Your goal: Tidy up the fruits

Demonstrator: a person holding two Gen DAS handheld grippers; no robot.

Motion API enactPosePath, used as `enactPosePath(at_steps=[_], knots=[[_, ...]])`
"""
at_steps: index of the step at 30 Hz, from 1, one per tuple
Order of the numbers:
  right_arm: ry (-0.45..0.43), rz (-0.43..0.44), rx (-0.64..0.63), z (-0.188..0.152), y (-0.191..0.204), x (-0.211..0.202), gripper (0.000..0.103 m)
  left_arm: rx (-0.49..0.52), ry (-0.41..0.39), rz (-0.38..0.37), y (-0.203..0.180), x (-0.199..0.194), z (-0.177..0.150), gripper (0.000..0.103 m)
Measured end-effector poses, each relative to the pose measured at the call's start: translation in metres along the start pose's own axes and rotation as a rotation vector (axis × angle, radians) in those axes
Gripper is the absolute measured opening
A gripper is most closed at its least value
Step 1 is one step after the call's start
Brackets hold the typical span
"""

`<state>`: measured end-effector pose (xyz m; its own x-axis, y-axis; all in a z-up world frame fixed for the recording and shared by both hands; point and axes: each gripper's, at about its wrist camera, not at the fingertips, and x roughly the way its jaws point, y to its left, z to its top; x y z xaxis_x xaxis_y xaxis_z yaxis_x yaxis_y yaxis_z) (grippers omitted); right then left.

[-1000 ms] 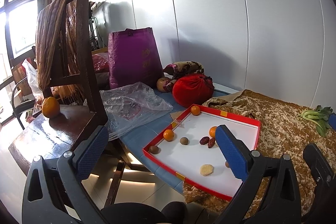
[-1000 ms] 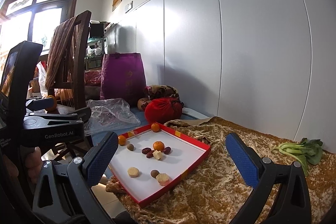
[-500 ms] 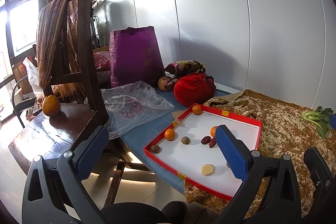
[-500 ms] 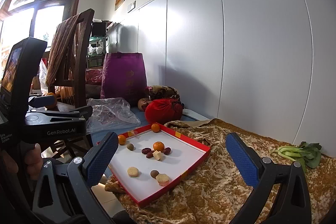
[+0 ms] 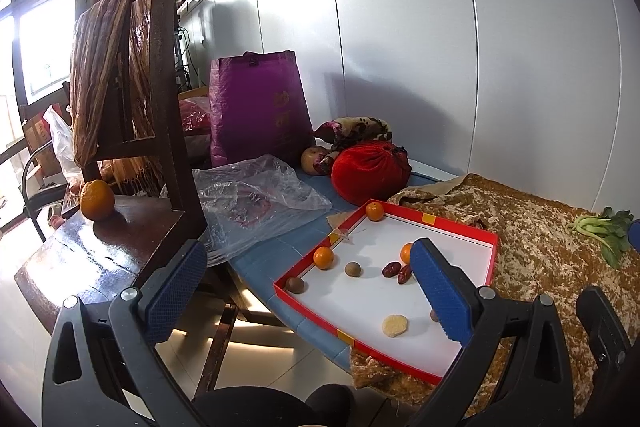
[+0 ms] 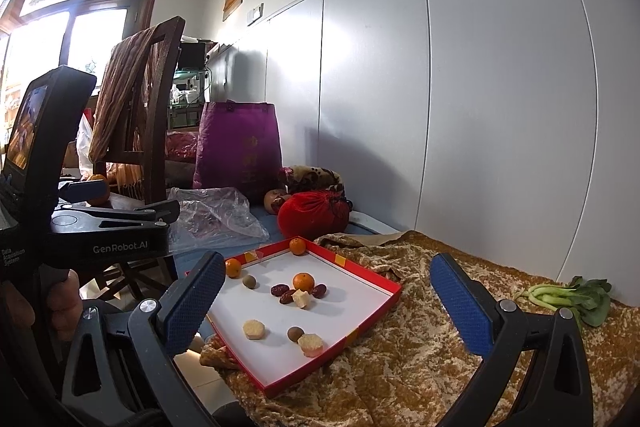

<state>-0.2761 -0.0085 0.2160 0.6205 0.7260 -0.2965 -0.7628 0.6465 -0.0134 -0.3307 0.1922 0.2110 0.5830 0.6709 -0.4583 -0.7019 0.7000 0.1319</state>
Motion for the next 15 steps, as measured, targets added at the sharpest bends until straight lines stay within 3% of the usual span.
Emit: enactPosePath(at_steps=[11, 15], knots=[[0.003, 0.005, -0.004, 0.0, 0.001, 0.002, 0.103, -0.023, 0.004, 0.002, -0.001, -0.001, 0.002, 0.102], [0.019, 0.001, -0.008, 0.002, -0.003, 0.006, 0.103, 0.025, -0.017, 0.023, -0.019, 0.002, 0.01, 0.102]])
